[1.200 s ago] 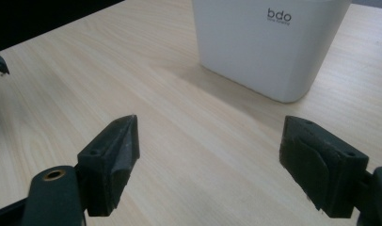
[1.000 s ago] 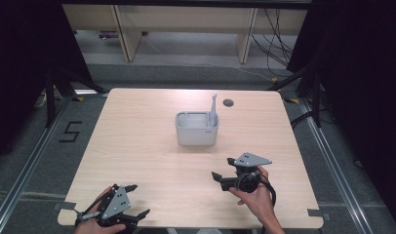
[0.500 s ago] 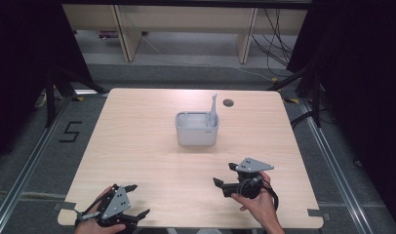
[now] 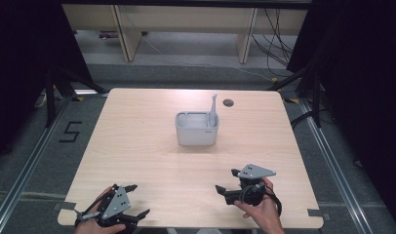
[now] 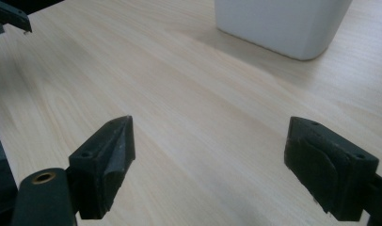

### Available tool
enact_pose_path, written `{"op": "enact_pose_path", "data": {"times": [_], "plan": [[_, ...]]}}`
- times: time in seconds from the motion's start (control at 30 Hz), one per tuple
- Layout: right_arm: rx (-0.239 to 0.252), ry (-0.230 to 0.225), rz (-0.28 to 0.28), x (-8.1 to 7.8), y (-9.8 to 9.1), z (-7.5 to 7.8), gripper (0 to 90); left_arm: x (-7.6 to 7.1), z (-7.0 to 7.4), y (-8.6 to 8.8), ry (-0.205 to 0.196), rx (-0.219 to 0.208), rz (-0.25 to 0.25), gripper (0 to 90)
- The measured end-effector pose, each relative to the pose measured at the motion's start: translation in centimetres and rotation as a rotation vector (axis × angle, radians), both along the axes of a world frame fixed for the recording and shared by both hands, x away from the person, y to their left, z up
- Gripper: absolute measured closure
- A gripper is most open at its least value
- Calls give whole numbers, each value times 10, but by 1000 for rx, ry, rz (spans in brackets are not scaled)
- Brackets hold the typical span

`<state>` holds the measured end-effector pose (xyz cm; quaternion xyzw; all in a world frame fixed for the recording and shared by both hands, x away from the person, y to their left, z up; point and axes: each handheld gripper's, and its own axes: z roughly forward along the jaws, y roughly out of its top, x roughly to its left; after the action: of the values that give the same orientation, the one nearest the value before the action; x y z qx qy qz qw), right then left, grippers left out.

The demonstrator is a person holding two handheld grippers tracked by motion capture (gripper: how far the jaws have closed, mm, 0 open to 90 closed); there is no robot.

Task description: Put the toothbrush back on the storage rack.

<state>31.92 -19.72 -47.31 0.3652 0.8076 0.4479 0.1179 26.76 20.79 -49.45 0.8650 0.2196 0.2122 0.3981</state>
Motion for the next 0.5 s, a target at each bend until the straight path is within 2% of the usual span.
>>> {"op": "enact_pose_path", "data": {"times": [0.1, 0.13, 0.17, 0.2, 0.3, 0.33, 0.37, 0.4, 0.43, 0.47, 0.5], "plan": [[-3, 9, -8, -2, 0, -1, 163, 0, 0, 0, 0, 0, 0, 148], [-19, -22, 12, -1, -1, -3, 163, 0, 0, 0, -1, 5, 1, 148], [-25, 11, -3, -5, 0, -2, 162, 0, 0, 0, -1, 9, 3, 147], [-45, -22, 9, -3, -2, -3, 160, 0, 0, 0, -2, 2, -1, 147], [-51, -1, 15, -6, -1, -5, 160, 0, 0, 0, -1, 7, 1, 148], [-46, 32, 1, -10, 0, -6, 160, 0, 0, 0, -1, 5, 3, 147], [-46, 32, 1, -10, 0, -6, 160, 0, 0, 0, -1, 5, 3, 147], [-62, 6, 19, -8, -1, -6, 160, 0, 0, 0, -2, 5, 3, 147], [-71, 9, 15, -10, -2, -6, 160, 0, 0, 0, -1, 7, 2, 147], [-68, 3, 27, -10, -2, -7, 160, 0, -1, -1, 2, -13, 8, 148], [-70, 6, 19, -11, -1, -7, 160, 0, 0, 0, 0, 7, 2, 147]]}}
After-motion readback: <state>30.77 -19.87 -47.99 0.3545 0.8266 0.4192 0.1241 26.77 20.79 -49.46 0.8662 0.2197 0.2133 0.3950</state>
